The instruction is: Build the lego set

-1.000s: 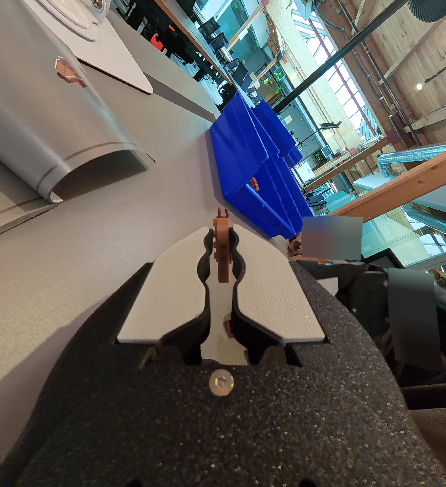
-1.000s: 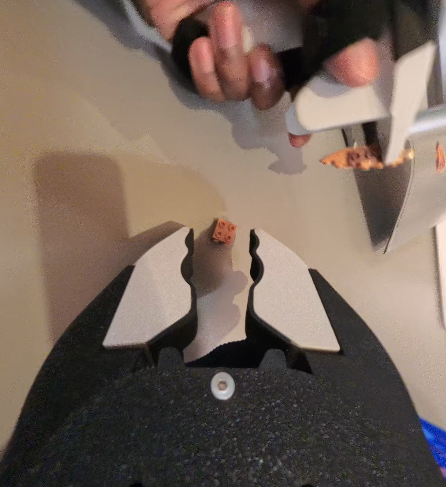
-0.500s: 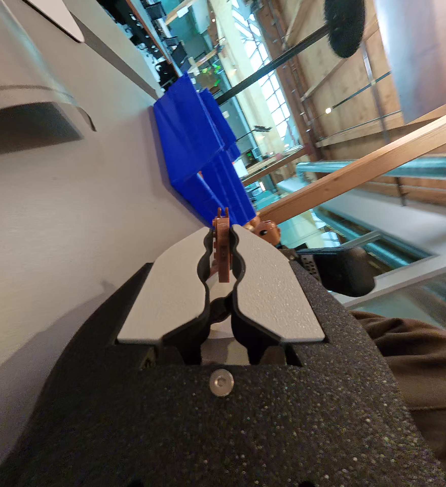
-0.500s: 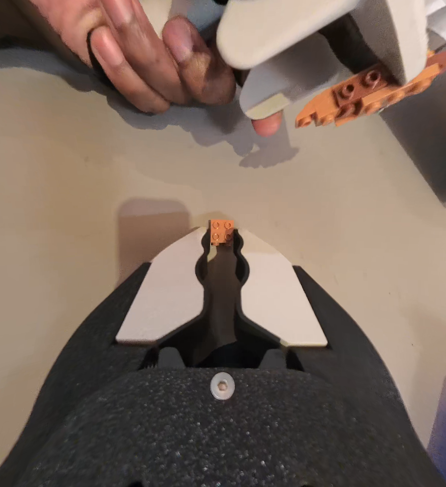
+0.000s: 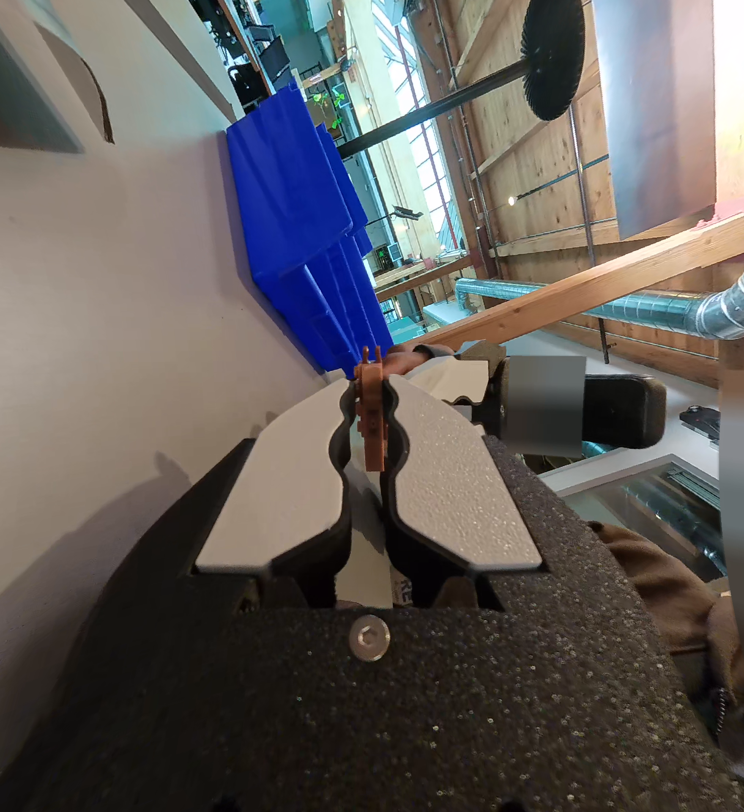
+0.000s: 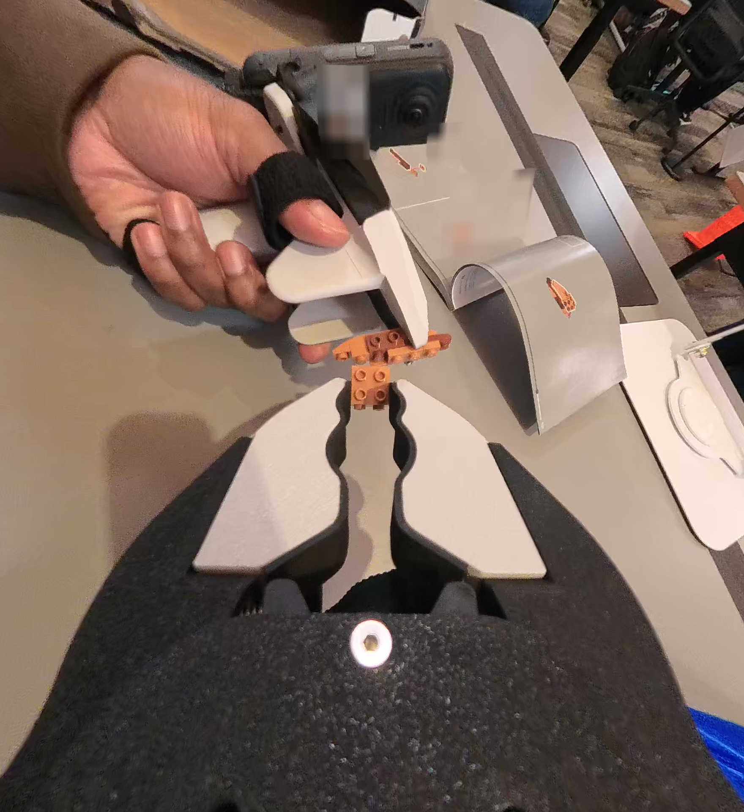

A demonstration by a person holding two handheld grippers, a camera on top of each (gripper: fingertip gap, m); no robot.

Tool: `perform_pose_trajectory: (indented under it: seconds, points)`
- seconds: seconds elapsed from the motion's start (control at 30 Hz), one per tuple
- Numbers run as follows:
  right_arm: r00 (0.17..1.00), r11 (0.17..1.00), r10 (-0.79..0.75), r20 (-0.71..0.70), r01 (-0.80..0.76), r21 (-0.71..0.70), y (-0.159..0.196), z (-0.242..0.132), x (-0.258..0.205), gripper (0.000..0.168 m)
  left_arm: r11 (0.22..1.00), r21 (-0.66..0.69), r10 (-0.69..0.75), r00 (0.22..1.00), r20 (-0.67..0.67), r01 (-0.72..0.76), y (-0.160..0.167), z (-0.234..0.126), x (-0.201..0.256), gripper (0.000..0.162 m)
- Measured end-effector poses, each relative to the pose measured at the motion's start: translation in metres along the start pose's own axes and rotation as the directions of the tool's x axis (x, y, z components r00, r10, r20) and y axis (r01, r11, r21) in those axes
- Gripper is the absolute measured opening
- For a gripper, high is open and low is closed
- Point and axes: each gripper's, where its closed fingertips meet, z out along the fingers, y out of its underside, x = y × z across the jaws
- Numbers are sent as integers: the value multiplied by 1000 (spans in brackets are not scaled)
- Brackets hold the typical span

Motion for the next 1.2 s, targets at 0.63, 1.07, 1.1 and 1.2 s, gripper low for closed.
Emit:
perform_pose_trajectory:
  seconds: [0.63, 1.07, 1.1, 1.2]
  points:
    - [997, 999, -26, -66, 24, -31, 7, 14, 1, 16, 993, 89, 60, 991, 121, -71, -2, 4, -4, 11]
    - [993, 999, -42, -107, 43, 5, 1, 14, 4, 16, 987, 130, 70, 982, 176, -94, -6, 1, -9, 11]
    - [994, 999, -38, -107, 39, 8, 1, 14, 4, 16, 987, 136, 63, 983, 173, -88, -6, 1, -9, 11]
    - [994, 999, -34, -102, 34, -2, 4, 15, 4, 16, 987, 145, 43, 988, 148, -65, -6, 2, -7, 11]
